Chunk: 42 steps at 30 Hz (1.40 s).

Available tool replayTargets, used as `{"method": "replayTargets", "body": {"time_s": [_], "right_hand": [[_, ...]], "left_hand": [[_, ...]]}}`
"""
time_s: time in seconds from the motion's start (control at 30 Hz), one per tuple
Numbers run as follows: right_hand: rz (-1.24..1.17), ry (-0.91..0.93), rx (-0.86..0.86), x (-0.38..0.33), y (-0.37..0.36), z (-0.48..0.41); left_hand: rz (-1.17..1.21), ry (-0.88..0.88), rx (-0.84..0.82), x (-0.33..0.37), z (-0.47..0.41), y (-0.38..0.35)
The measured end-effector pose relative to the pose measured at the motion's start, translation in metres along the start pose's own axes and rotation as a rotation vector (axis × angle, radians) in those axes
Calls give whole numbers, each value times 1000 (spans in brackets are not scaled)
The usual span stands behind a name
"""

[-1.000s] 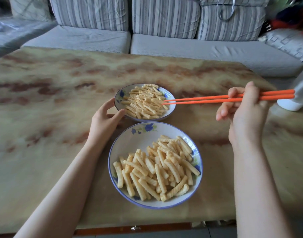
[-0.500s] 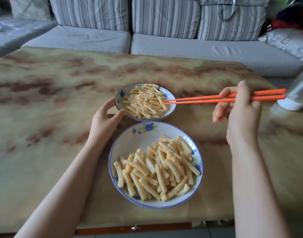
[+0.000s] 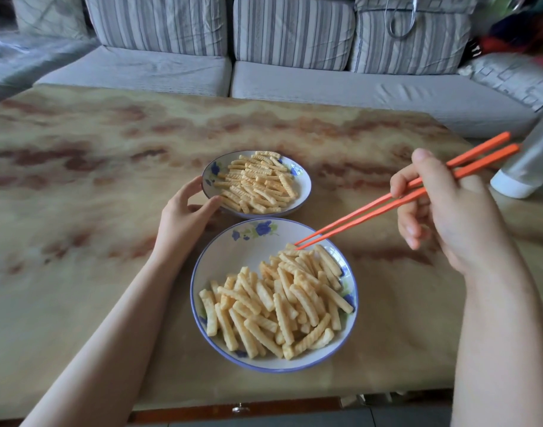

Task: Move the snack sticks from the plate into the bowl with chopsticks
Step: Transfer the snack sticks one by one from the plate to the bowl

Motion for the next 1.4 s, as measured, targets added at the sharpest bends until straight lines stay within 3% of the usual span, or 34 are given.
{"method": "replayTargets", "body": {"time_s": [0.23, 0.53, 0.77, 1.03, 1.27, 1.4], "right_hand": [[-40, 6, 11, 2, -8, -1], [-307, 88, 277, -5, -17, -3], [-334, 100, 407, 6, -33, -11], [-293, 88, 317, 25, -55, -21], [-275, 117, 293, 19, -39, -19], [-223, 93, 191, 8, -22, -13]], "left_hand": [[2, -6, -2, -2, -1, 0], [13, 10, 7, -1, 0, 0], [33, 22, 4, -1, 1, -1], [29, 21, 5, -1, 0, -2], [36, 8, 4, 0, 0, -1], [30, -3, 6, -1, -1, -1]]}}
Point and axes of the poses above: each hand's wrist, its own z-axis away from the middle knuckle, its own y-axis out of the back of the hand, x = y × z, the point moved 3 cm from there along -z, towards the middle knuckle, and after that the axes turned 2 degrees about -x, right-handed, at the moved point
